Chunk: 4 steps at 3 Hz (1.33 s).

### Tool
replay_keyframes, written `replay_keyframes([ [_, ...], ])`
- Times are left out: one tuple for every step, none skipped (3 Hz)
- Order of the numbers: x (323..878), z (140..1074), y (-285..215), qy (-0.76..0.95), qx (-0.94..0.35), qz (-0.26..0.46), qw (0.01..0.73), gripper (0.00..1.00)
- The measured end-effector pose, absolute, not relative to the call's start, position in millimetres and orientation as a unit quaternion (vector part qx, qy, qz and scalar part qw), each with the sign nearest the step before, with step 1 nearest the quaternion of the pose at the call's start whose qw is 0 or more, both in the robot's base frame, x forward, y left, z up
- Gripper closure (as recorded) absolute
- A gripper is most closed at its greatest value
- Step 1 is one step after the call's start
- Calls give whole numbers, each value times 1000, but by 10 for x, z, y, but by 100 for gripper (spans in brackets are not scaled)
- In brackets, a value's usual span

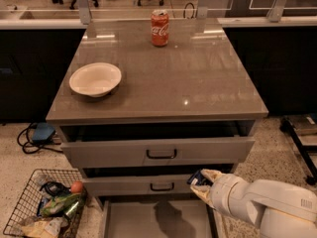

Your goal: Pick rxbar blueberry from bottom drawer and place on counter

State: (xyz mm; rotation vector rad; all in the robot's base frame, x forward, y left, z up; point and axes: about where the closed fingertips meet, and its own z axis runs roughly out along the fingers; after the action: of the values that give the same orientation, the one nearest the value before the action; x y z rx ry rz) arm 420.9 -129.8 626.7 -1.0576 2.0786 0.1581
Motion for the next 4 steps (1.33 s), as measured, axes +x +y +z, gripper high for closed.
replay_keyframes([
  [4209, 6268, -1298, 818, -416, 62, 391, 100],
  [4261, 6469, -1222, 816, -425, 33, 391, 100],
  [4338, 6769, -1084, 812, -432, -10, 391, 100],
  [4418, 6972, -986, 810, -434, -42, 393, 100],
])
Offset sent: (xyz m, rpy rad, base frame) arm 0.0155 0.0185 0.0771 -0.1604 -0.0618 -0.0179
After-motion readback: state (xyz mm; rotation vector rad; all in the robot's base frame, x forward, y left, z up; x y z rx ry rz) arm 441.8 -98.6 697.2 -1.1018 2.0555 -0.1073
